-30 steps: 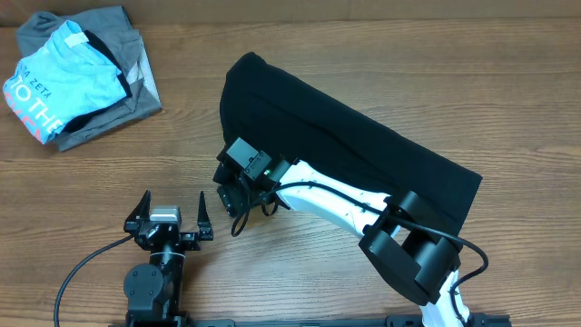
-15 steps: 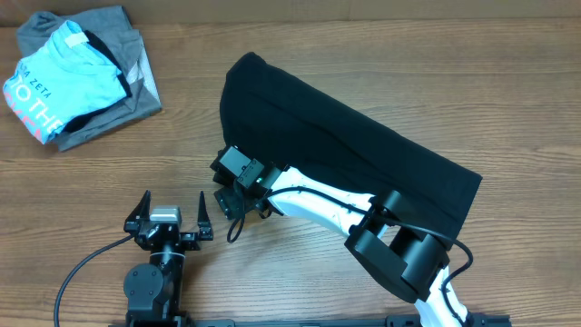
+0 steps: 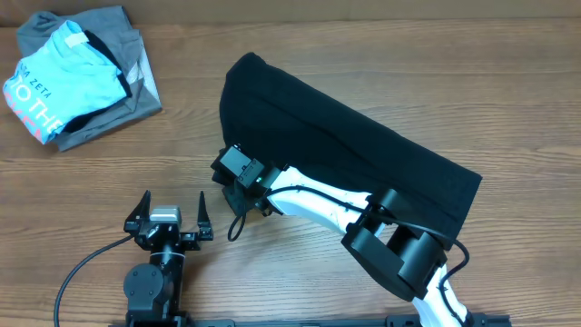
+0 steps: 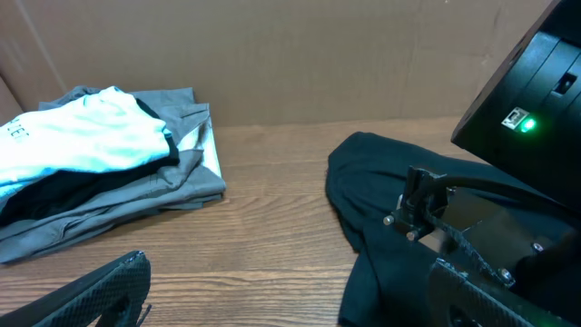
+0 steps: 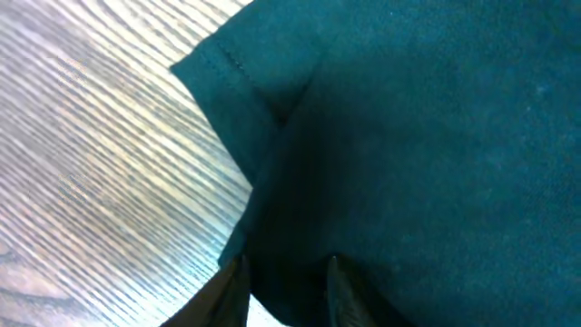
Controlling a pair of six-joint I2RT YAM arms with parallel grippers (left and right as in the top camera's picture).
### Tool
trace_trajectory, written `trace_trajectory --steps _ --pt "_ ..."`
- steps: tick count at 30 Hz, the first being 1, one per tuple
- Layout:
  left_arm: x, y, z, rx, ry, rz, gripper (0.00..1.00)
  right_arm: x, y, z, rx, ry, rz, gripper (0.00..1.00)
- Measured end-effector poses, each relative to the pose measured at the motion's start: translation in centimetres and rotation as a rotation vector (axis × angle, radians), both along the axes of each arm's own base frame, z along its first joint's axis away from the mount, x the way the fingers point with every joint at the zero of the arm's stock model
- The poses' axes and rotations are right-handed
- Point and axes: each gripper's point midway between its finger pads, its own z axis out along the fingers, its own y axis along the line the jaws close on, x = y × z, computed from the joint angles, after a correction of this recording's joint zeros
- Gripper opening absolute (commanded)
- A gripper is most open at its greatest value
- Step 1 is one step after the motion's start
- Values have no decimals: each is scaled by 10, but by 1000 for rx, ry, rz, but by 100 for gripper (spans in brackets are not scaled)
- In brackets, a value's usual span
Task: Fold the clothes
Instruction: 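Lift and shake the black T-shirt with the right gripper, then release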
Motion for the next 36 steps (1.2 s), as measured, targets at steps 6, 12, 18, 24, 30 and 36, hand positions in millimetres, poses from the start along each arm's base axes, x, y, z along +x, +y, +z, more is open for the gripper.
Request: trace_trajectory --steps 6,12,18,24,30,36 --pt "0 0 0 0 0 0 100 3 -1 -1 -5 -10 -19 4" --pt "0 0 0 0 0 0 100 3 -2 0 -21 1 -27 4" --pt "0 0 0 0 0 1 100 -1 -11 3 -71 23 -32 4" --pt "0 0 0 0 0 1 100 7 -10 44 -17 -28 -48 6" --pt "0 0 0 0 0 1 100 26 -13 94 77 -99 -94 4" --pt "0 0 0 0 0 0 100 68 -38 105 75 -185 -200 4"
